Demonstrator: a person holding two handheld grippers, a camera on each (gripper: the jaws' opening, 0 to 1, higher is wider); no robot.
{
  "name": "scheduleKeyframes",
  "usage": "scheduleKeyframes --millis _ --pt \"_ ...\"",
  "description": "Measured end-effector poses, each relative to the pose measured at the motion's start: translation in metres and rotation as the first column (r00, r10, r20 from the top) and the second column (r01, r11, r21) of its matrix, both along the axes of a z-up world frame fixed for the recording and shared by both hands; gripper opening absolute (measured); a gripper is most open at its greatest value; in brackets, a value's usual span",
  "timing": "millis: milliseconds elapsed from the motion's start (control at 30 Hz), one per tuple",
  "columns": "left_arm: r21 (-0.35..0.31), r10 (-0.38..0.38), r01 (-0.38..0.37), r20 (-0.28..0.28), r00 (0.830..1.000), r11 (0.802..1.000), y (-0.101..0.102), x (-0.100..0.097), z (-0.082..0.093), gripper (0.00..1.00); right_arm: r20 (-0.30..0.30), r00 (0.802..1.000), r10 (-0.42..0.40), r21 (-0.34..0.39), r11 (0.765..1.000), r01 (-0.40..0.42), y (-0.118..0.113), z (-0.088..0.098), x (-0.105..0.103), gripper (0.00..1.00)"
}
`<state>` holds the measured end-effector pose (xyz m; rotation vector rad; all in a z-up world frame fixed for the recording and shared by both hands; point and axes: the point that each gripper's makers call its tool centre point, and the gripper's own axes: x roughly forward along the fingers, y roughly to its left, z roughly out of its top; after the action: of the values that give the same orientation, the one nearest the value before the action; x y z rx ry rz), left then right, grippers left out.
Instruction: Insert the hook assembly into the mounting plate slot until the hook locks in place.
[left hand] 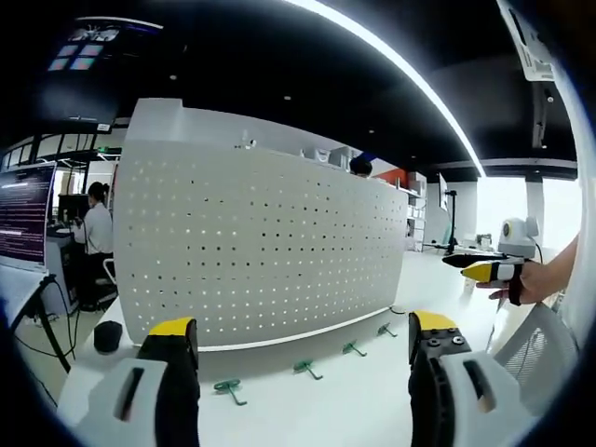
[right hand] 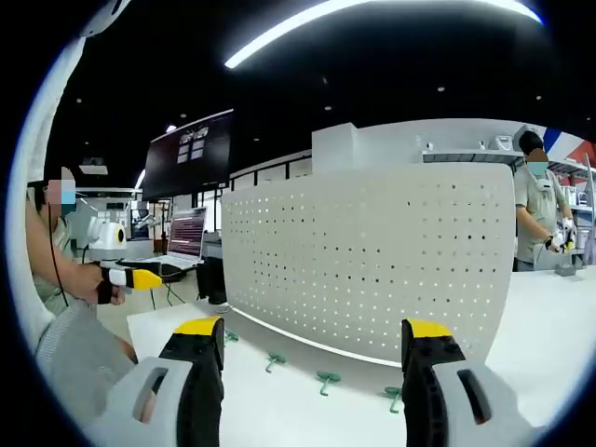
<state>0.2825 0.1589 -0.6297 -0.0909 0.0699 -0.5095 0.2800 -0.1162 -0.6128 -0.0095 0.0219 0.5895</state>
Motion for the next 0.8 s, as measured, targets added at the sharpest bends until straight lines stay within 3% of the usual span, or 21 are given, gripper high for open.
scheduleKeyframes --millis 800 --pt "0.020 -0.002 0.002 0.002 1.000 1.000 -0.0016 0.0019 0.0017 0.94 -0.010 1.000 -0.002 -0.001 1.000 0.002 0.0007 -0.0018 0.0024 0.75"
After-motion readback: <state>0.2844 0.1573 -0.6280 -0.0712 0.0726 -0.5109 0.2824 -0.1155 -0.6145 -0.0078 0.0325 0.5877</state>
